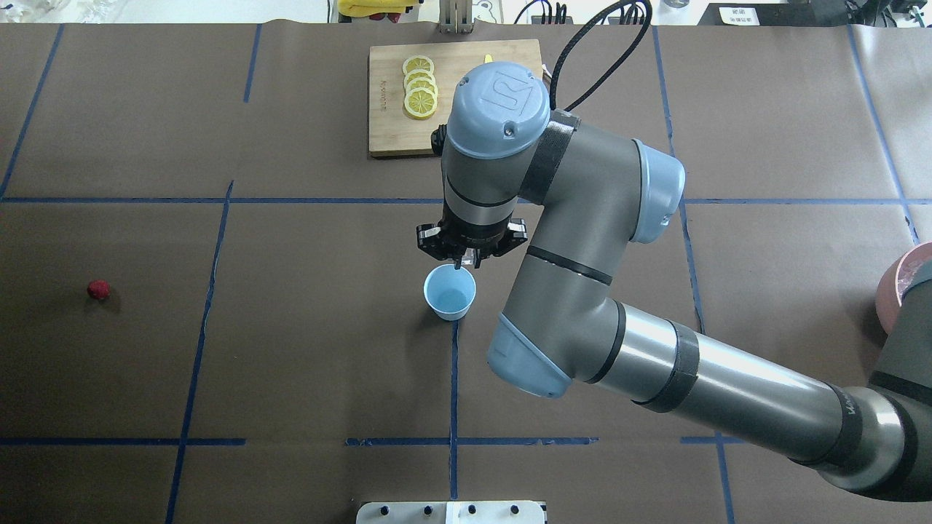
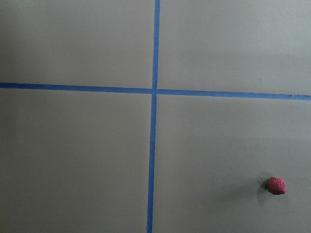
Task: Put ice and strawberries in cup
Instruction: 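Carry the ice cube with the right gripper over the light-blue cup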
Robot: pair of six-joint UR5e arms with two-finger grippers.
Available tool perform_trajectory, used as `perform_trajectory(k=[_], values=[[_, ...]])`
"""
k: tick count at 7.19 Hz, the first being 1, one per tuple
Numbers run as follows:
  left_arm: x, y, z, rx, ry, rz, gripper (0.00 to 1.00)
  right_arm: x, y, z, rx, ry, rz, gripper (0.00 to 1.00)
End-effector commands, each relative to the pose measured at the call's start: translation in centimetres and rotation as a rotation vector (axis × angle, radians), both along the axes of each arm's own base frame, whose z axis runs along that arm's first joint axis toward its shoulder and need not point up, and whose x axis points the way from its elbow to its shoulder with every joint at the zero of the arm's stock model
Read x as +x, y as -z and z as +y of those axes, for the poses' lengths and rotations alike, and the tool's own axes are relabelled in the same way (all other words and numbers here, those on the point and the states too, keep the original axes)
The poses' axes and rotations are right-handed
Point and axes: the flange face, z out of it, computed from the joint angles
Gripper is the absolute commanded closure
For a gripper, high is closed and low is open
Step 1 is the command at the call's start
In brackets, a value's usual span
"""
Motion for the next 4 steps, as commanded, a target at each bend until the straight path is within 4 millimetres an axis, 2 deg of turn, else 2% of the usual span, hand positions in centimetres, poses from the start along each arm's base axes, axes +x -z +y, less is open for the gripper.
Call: perform_trajectory(k=[1,2,4], values=[[0.01,0.11,0.00,0.003,0.000,0.001,0.00,-2.83,-0.32,0.35,-0.017,0.001,0.004,1.00],[0.01,0.10,0.01,0.001,0.000,0.001,0.00,-3.17,-0.31,0.78,-0.016,0.008,0.003,0.99],[0.01,0.10,0.01,0.001,0.000,0.001,0.00,-3.46,-0.75,1.14,-0.021,0.016,0.009,0.84]])
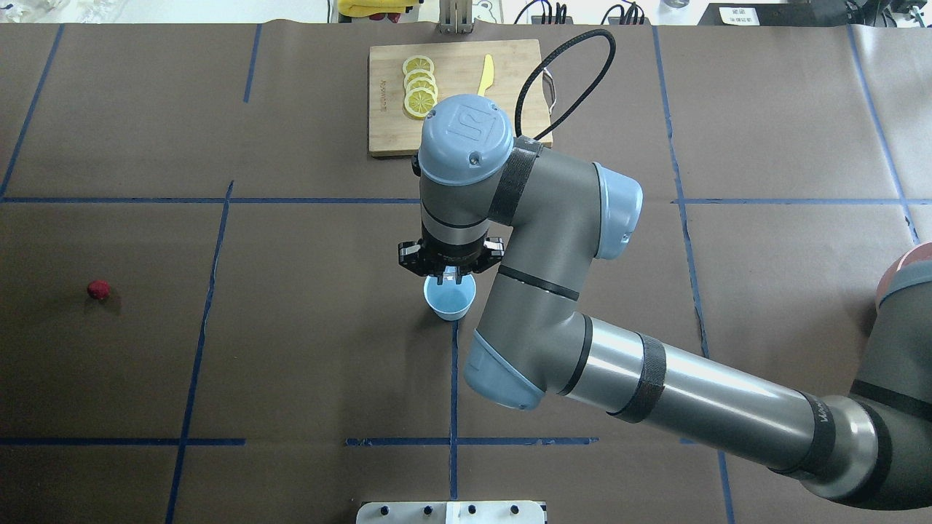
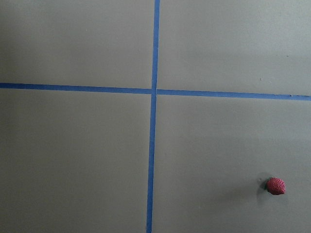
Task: Put ice and strawberries in cup
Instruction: 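Lower the right gripper and open it to drop the cube in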
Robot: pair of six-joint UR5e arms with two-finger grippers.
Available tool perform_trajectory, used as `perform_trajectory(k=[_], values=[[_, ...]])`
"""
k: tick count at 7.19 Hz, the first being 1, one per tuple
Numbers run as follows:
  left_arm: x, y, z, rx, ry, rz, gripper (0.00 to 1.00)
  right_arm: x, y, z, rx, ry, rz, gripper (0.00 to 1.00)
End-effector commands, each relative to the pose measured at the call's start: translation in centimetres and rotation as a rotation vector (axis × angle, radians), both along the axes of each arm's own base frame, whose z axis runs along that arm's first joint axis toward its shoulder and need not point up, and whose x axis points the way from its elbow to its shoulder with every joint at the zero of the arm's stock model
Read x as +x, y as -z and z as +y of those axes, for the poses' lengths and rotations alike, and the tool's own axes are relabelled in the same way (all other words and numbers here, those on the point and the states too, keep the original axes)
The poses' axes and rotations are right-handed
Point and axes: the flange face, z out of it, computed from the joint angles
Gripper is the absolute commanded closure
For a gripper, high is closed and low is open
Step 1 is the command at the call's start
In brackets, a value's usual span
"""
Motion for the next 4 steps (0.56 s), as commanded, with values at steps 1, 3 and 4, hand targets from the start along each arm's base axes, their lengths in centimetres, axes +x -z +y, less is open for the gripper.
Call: perform_trajectory(k=[1,3,4], values=[[0.00,0.00,0.00,0.000,0.000,0.000,0.00,-0.40,-0.49,0.43,-0.004,0.008,0.006,0.77],[0.01,0.01,0.00,0.000,0.000,0.002,0.00,-0.47,-0.51,0.52,-0.006,0.008,0.007,0.45],[0.01,0.01,0.00,0.000,0.000,0.002,0.00,-0.47,-0.51,0.52,-0.006,0.008,0.007,0.38]])
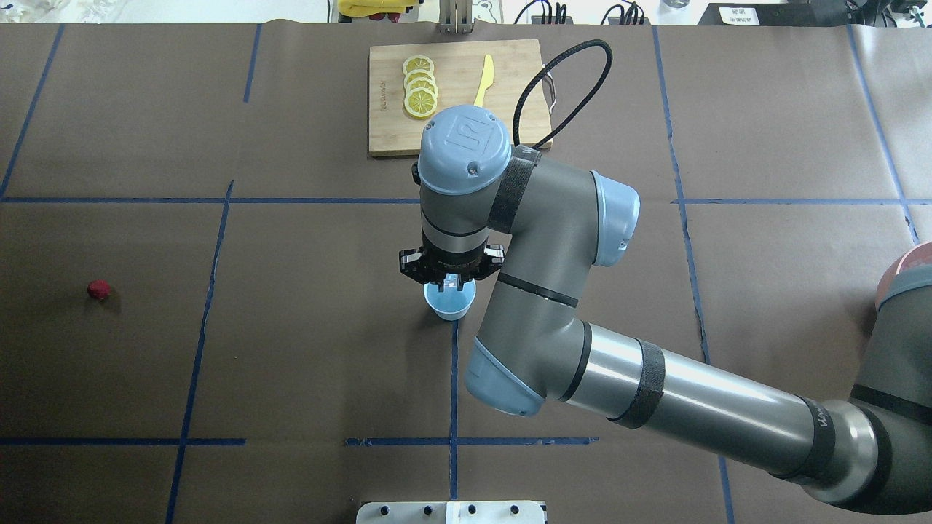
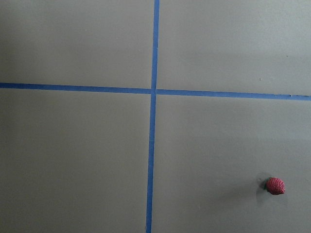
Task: Put ice and strawberries in cup
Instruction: 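Lower the right gripper and open it to drop the cube in, then move the empty right gripper back to the pink bowl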
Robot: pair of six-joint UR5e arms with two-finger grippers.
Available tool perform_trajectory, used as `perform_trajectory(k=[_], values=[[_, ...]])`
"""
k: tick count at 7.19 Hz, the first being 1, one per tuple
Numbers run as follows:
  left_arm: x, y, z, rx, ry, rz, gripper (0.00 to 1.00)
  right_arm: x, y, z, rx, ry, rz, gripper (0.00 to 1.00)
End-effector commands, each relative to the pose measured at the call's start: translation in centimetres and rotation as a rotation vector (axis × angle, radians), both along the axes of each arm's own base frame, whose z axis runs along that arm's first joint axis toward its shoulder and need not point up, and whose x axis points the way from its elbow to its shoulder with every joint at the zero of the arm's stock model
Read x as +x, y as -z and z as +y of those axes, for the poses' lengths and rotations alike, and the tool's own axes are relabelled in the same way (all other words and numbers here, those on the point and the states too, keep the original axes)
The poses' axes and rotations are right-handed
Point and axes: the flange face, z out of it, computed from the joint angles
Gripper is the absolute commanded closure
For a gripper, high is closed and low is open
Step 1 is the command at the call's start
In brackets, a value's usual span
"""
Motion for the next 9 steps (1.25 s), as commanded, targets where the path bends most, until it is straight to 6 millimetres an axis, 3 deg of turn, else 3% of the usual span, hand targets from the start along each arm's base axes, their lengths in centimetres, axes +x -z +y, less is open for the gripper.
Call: perform_trajectory(k=[1,2,5,6,8,9], values=[[0.0,0.0,0.0,0.000,0.000,0.000,0.00,0.0,0.1,0.0,0.001,0.001,-0.002,0.14],[0.0,0.0,0.0,-0.001,0.001,0.000,0.00,0.0,0.2,0.1,0.002,0.001,-0.004,0.01],[0.0,0.0,0.0,0.000,0.001,0.000,0.00,0.9,0.8,-0.4,0.005,-0.009,-0.016,0.01],[0.0,0.1,0.0,0.005,0.001,-0.002,0.00,3.0,1.0,-1.3,0.010,-0.034,-0.029,0.01],[0.0,0.2,-0.1,0.009,0.000,-0.002,0.00,12.5,-0.6,-4.2,0.033,-0.139,-0.061,0.01],[0.0,0.0,0.0,0.005,0.001,-0.003,0.00,16.3,-2.9,-4.7,0.046,-0.163,-0.057,0.01]])
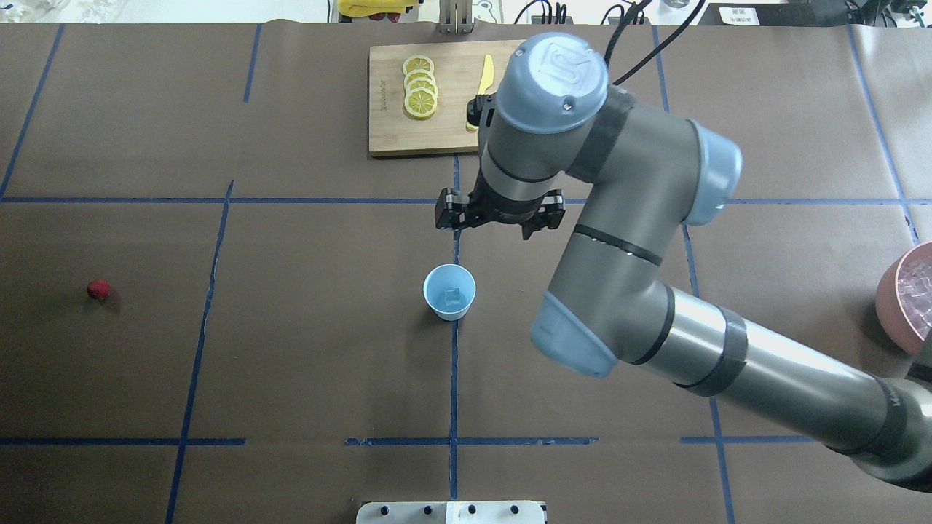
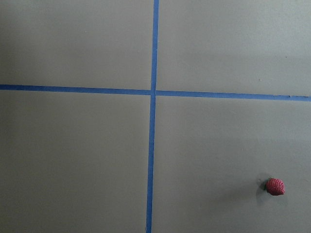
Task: Put ice and strawberries in cup
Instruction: 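Move the empty right gripper back to the pink bowl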
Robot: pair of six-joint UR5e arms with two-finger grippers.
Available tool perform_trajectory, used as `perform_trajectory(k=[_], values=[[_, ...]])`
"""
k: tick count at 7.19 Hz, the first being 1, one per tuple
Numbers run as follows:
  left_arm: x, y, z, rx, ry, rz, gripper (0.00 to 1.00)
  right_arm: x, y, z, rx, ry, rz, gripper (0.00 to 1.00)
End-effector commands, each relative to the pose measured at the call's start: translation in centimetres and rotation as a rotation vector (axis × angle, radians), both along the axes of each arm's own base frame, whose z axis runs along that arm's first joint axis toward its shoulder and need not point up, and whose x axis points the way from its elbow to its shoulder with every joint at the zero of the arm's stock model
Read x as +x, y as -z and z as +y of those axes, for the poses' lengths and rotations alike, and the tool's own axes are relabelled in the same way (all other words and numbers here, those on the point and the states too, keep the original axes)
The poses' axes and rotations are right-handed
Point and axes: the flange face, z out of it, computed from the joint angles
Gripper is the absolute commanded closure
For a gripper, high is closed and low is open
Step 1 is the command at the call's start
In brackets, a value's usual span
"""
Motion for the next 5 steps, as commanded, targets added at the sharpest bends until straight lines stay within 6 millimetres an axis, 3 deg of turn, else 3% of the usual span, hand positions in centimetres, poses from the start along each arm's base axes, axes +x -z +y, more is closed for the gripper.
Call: perform_trajectory(k=[1,3,4,5], values=[[0.0,0.0,0.0,0.000,0.001,0.001,0.00,9.2,-4.2,-2.2,0.066,-0.052,0.016,0.01],[0.0,0.0,0.0,0.001,0.001,0.002,0.00,17.8,-12.1,-3.3,0.182,0.054,0.092,0.01],[0.0,0.1,0.0,0.002,0.000,0.004,0.00,21.1,-16.1,-3.4,0.182,0.096,0.112,0.01],[0.0,0.1,0.0,0.002,0.000,0.004,0.00,24.3,-21.4,-1.8,0.190,0.132,0.162,0.00]])
